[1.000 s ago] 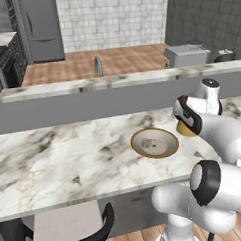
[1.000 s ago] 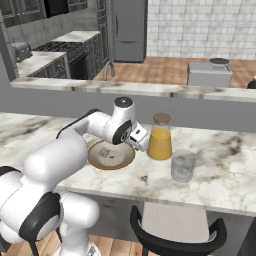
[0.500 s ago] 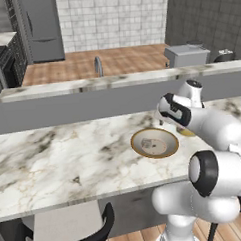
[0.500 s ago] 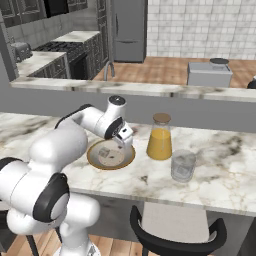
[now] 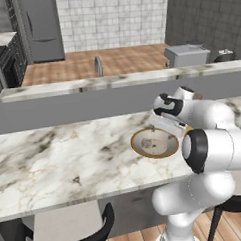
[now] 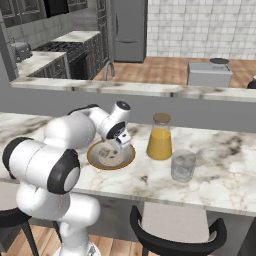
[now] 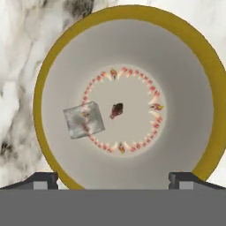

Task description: There are two ice cubes in the ice bowl. Place both ice cubes in the glass cup.

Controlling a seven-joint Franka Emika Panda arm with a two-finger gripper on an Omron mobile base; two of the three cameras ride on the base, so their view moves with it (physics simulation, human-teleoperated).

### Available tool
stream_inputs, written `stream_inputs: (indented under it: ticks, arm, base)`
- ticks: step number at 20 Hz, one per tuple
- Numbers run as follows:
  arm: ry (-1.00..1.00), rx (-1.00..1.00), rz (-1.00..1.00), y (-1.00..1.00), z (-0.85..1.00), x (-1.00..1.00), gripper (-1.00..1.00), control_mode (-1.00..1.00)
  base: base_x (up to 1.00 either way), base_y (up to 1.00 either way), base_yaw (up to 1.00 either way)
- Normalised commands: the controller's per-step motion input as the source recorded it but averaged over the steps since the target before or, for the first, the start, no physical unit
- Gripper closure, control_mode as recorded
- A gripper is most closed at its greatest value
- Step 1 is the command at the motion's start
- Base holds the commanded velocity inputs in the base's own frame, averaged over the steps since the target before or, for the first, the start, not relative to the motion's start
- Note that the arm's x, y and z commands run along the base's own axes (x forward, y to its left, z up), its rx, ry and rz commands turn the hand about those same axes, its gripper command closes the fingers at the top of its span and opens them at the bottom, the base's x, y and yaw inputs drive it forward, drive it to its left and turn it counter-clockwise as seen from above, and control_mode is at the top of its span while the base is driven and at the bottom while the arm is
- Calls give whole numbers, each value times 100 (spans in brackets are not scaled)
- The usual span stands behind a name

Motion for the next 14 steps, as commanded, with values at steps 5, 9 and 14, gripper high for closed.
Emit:
stream_inputs:
  ticks: [5,9,14]
  arm:
    - [16,1,6,41,-45,30,-100,-100]
    - [8,0,11,27,-44,31,-100,-100]
    - [0,0,20,0,-34,23,-100,-100]
  base:
    - [0,0,0]
    - [0,0,0]
    - [0,0,0]
